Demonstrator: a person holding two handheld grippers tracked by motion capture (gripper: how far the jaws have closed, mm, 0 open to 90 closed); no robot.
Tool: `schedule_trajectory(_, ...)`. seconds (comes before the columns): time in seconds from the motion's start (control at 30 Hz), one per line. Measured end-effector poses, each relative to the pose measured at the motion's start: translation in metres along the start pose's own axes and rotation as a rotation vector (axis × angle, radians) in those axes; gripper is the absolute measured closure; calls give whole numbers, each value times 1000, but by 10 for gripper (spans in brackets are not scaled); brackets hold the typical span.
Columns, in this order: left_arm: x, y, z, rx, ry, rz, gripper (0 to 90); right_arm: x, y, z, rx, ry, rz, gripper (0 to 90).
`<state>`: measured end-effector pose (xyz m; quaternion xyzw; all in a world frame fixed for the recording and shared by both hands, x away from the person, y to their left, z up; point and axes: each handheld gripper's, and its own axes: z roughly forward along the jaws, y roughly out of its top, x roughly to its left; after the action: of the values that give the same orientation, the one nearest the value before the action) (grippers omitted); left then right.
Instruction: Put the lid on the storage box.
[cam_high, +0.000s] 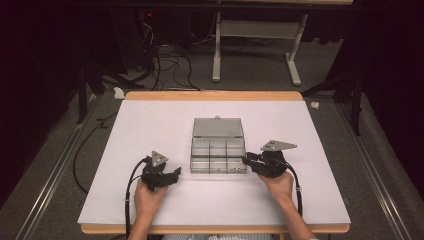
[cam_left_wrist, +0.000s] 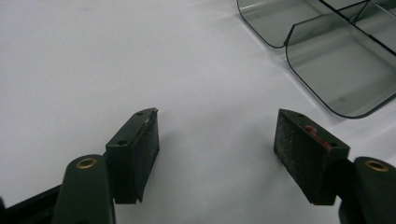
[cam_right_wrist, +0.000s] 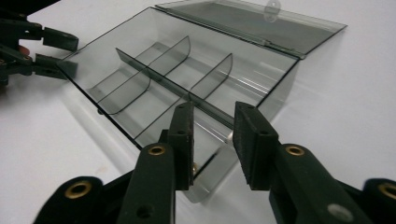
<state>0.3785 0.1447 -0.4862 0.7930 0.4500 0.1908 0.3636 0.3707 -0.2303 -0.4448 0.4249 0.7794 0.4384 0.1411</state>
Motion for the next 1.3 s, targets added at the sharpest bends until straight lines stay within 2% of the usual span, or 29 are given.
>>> schedule_trajectory(0.13,0,0,0,2,-3,0,306,-5,-3,-2,-10,-27,15,618)
schedule_trajectory(0.27,0,1,1,8,-16,7,279,-8,-5,-2,-22,-56,6,550)
schedule_trajectory(0.43,0,2,1,18,-32,16,241,-14,-8,-1,-21,-85,42,495)
schedule_trajectory(0.6,2,3,1,23,-42,7,225,-20,-9,1,-24,-102,53,450)
schedule_trajectory(0.73,2,7,2,36,-44,9,226,-26,-11,2,-12,-108,81,452)
schedule_trajectory(0.83,6,11,4,38,-64,-13,223,-31,-12,1,-8,-108,107,451)
schedule_trajectory(0.97,10,17,4,20,-90,-37,220,-37,-13,0,-9,-112,131,453)
schedule_trajectory(1.3,20,37,5,-10,-118,-57,212,-44,-13,2,-38,-116,168,416)
